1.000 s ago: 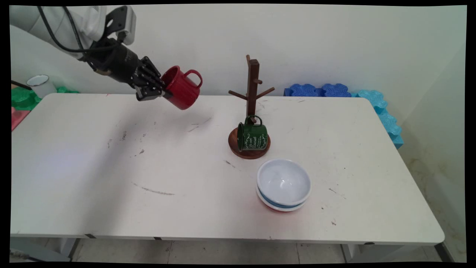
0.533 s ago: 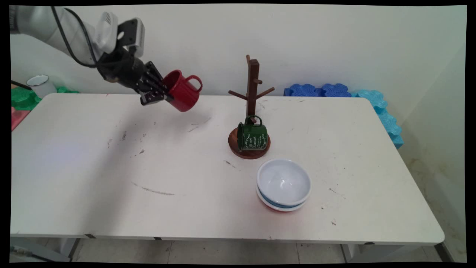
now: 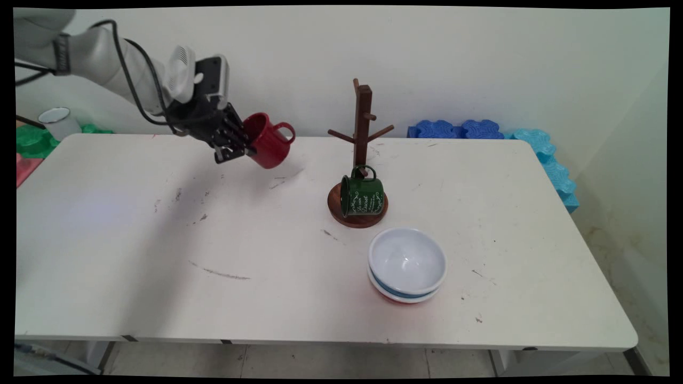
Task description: Place the picked object on the table
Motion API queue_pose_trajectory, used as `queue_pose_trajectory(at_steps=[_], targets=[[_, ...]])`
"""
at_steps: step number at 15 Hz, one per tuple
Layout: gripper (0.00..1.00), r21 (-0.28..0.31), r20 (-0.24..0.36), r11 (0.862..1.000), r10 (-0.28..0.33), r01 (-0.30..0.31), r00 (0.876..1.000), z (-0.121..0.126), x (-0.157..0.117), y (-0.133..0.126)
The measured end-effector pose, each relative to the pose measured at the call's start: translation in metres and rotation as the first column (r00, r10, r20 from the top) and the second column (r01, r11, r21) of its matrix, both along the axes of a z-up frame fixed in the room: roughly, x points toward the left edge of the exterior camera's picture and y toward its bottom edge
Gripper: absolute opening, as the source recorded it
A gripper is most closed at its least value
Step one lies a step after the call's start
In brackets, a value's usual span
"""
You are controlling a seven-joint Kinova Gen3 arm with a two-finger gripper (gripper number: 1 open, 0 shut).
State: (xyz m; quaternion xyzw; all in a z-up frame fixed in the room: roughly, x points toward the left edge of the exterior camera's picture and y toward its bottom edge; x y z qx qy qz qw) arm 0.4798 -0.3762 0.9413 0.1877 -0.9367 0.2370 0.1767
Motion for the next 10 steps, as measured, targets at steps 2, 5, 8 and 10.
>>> queue_pose_trajectory(at_steps=[2, 5, 8, 10], targets=[[0.00, -0.001, 0.018, 1.000, -0.002, 0.002, 1.000, -0.010, -0.005, -0.004], [0.00, -0.003, 0.039, 1.000, -0.004, 0.004, 0.999, -0.022, -0.011, -0.008], [0.00, -0.003, 0.060, 1.000, -0.002, 0.002, 0.998, -0.035, -0.018, -0.013], [0.00, -0.004, 0.072, 1.000, -0.001, 0.001, 0.997, -0.043, -0.022, -0.016]])
